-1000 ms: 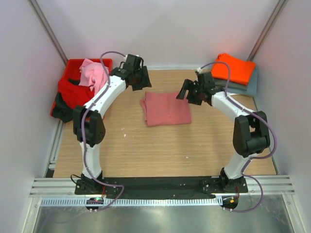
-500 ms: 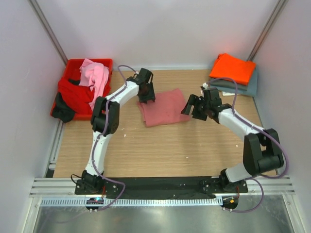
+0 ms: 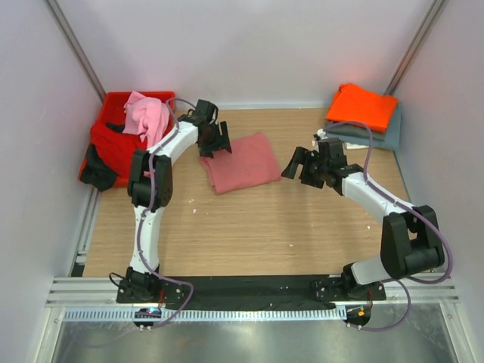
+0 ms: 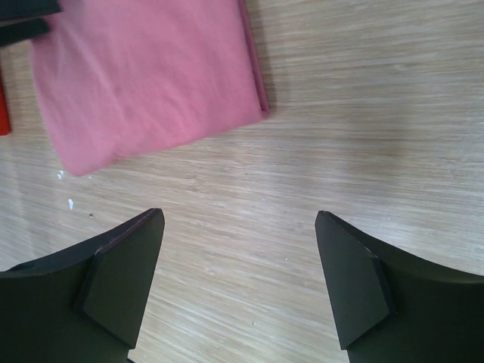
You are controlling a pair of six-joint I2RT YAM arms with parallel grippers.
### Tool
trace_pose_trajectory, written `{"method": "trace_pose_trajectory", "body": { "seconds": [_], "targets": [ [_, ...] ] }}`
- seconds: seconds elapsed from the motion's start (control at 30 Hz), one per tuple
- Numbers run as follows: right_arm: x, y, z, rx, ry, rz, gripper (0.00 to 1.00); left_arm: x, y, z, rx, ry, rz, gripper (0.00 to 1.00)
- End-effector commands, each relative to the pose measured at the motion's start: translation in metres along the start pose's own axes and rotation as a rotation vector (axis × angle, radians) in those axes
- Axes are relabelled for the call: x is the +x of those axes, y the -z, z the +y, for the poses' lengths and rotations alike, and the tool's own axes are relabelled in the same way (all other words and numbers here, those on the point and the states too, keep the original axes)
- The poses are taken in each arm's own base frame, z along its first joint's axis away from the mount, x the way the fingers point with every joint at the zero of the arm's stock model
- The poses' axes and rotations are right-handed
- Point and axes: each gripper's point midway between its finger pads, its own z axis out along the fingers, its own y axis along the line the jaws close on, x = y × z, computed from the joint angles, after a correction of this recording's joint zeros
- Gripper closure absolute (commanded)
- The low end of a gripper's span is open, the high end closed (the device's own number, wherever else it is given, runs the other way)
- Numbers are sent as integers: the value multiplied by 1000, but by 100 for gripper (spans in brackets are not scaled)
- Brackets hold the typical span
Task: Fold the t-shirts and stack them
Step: Fold the tshirt
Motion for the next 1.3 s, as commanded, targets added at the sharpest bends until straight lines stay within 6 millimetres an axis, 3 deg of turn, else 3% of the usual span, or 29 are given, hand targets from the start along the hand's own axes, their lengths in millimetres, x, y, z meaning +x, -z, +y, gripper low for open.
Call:
{"method": "trace_pose_trajectory", "body": {
  "seconds": [0.0,0.07,0.1,0.13,0.17,0.2,0.27,0.3,0.43,0.57,0.67,0.77,0.9,1.07,1.13,1.2,1.27],
  "targets": [
    [-31,-9,16,-41,36,-53,13,-23,81,-32,-26,-106,-117,26],
    [-29,-18,12,-24,29,-20,13,-23,105,-35,-42,-106,-152,27],
    [-31,-19,14,-28,31,-24,13,-8,103,-29,-68,-104,-126,27],
    [-32,-19,14,-29,30,-28,13,-6,115,-29,-76,-90,-152,28],
    [-33,-20,16,-36,27,-35,13,2,114,-28,-77,-92,-143,29],
    [-31,-20,15,-36,26,-35,13,22,104,-23,-92,-95,-108,29],
    [-30,-23,13,-32,21,-30,13,39,102,-23,-87,-84,-93,32],
    [-27,-24,11,-28,20,-23,13,59,89,-18,-93,-90,-61,32],
    [-22,-26,5,-14,22,-17,14,107,56,-10,-90,-97,12,36],
    [-17,-25,-2,9,29,-14,14,145,25,13,-152,-84,80,41],
    [-14,-23,-8,34,31,-7,14,172,20,52,-291,-91,134,46],
    [-13,-15,-10,53,30,-17,14,173,36,78,-414,-117,116,48],
    [-16,-6,-6,47,32,-37,14,160,69,83,-481,-158,75,46],
    [-21,5,-2,49,43,-53,14,121,117,54,-443,-184,-58,25],
    [-21,10,-2,53,46,-54,13,109,122,53,-461,-181,-96,17],
    [-21,16,0,48,51,-63,13,93,123,50,-474,-164,-113,16],
    [-20,23,1,47,60,-69,13,80,112,54,-493,-143,-101,15]
  ]
}}
